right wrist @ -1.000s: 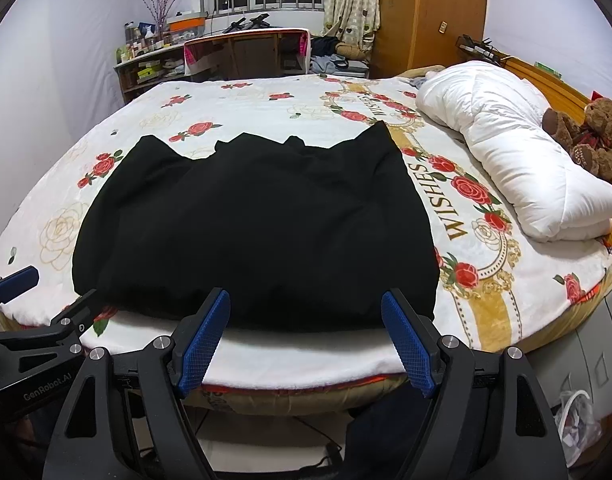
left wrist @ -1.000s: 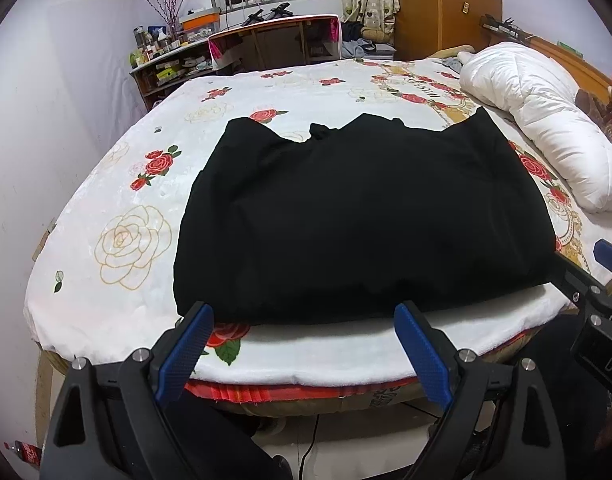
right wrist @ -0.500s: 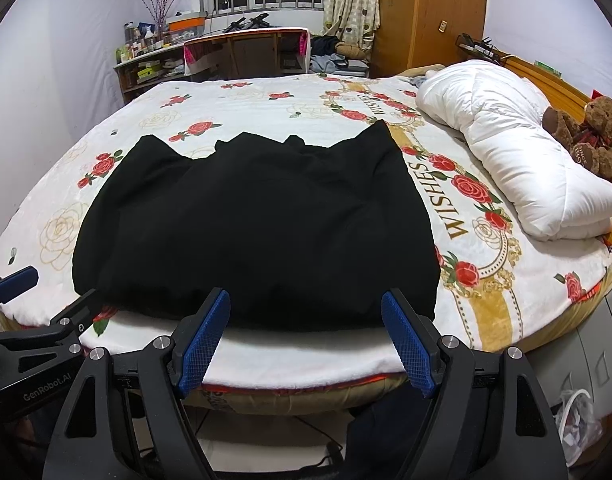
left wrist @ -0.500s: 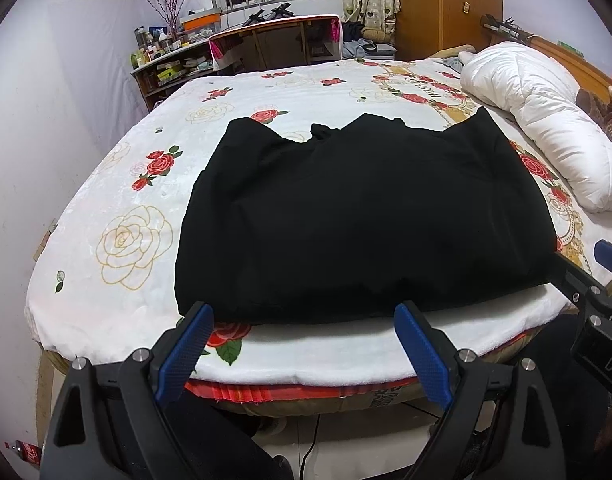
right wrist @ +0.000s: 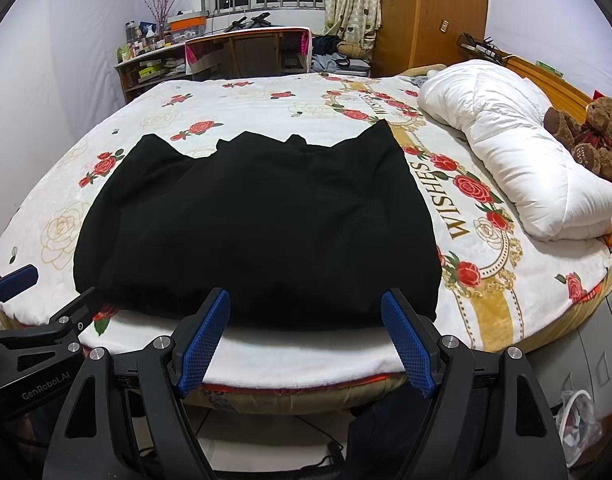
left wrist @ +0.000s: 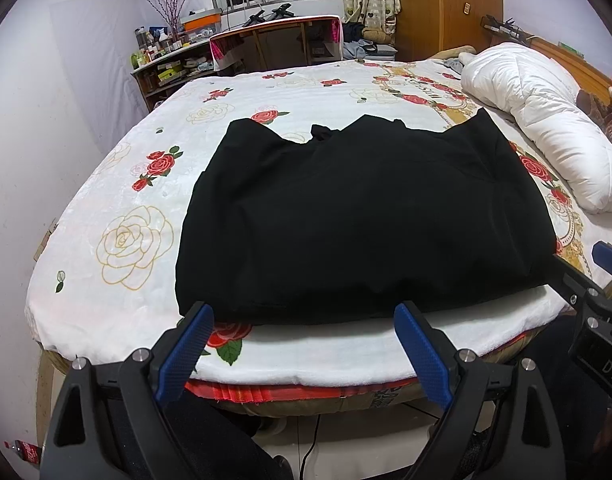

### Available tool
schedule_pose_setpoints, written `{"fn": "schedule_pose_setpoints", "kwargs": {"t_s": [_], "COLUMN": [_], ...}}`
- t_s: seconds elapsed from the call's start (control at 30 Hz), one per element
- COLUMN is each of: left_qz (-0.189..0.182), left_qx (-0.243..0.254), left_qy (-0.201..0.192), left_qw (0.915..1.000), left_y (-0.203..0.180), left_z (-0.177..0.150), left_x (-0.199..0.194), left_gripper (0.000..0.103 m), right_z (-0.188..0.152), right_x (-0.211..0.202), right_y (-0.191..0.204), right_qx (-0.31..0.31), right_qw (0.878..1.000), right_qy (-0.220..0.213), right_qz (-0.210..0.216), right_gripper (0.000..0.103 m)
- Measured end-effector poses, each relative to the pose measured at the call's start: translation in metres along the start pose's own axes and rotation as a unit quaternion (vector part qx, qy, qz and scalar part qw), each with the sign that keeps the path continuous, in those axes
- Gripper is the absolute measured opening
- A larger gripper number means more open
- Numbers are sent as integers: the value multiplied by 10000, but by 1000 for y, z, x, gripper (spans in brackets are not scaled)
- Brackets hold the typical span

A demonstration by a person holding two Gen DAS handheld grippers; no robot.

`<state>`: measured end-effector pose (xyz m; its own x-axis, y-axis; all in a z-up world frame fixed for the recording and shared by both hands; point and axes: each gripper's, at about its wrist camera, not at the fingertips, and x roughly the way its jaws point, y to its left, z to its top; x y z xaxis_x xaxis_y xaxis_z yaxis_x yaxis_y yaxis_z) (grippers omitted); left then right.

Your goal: Fold large clothes

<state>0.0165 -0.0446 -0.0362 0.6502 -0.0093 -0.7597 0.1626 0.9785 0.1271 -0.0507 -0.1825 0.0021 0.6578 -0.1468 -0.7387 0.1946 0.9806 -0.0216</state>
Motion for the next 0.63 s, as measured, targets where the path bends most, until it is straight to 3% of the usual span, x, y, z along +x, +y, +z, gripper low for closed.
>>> {"fn": "schedule_pose_setpoints", "kwargs": {"t_s": [0.63], "left_qz": [35], "left_qx": [-20], "left_qy": [28], "left_qw": [10000], "left_y": [-4], "left_z": [1], "left_x": [-2], "left_gripper": [93], "right_z": [-1], "right_x": [1], "right_y": [0], "right_qx": [13], "right_qw": [10000], "right_qy": [12], "right_qz": [7], "right_gripper": [78]}}
